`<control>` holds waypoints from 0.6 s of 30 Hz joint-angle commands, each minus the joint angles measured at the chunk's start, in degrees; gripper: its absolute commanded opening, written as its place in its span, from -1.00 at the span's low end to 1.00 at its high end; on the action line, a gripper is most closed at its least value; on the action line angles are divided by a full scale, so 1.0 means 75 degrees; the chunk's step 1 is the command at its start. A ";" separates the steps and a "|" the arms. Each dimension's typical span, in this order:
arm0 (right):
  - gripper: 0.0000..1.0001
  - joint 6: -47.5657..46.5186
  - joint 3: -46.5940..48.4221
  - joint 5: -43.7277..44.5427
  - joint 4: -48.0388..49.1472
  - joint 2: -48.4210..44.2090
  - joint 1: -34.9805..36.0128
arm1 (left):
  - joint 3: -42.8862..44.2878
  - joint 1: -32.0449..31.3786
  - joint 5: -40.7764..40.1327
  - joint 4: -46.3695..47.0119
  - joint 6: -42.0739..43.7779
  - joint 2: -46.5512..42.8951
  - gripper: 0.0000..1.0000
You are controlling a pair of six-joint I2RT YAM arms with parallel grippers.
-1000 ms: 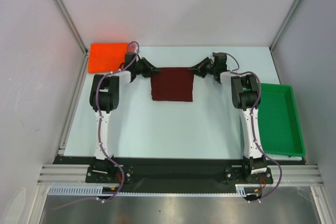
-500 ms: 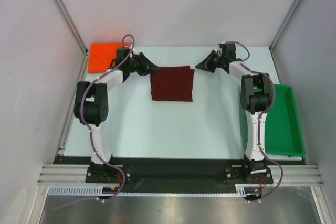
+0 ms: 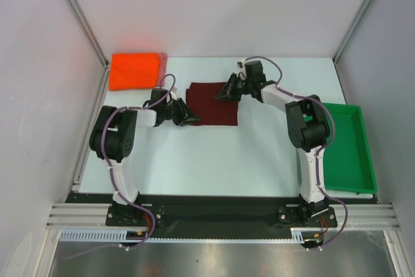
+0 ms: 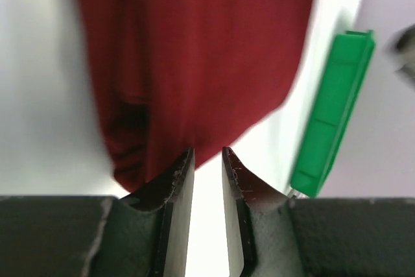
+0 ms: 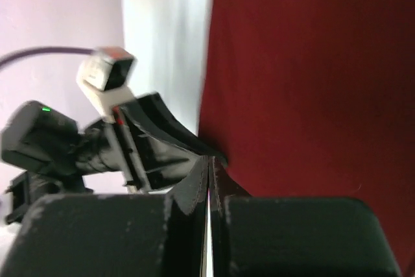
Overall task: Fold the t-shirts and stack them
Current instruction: Fold the tshirt
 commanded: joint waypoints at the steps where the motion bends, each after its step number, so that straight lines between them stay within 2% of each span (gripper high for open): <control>1: -1.00 0.0480 -0.0359 -0.0093 0.0833 0.0577 -0.0031 | -0.0043 0.0145 -0.0388 0.0465 0.0221 0.0260 -0.42; 7: -1.00 0.0364 -0.1682 -0.0046 0.1232 0.0648 -0.0499 | -0.0277 0.0473 -0.0505 0.0080 0.0489 0.0332 -0.44; 12: -1.00 -0.0361 -0.2236 0.0060 0.0624 0.0519 -0.0910 | -0.0816 0.0614 -0.0365 -0.0390 0.1016 -0.0393 -0.46; 14: -1.00 -0.0562 -0.2166 0.0025 0.0202 0.0542 -0.0945 | -0.0910 0.0626 -0.0399 -0.0810 0.1332 -0.0977 -0.39; 16: -1.00 -0.0923 -0.2026 0.0024 -0.0218 0.0554 -0.0945 | -0.0875 0.0638 -0.0598 -0.1545 0.1895 -0.1471 -0.21; 18: -1.00 -0.1264 -0.1721 0.0129 -0.0676 0.0484 -0.0922 | -0.0700 0.0661 -0.1148 -0.2063 0.2246 -0.1916 -0.14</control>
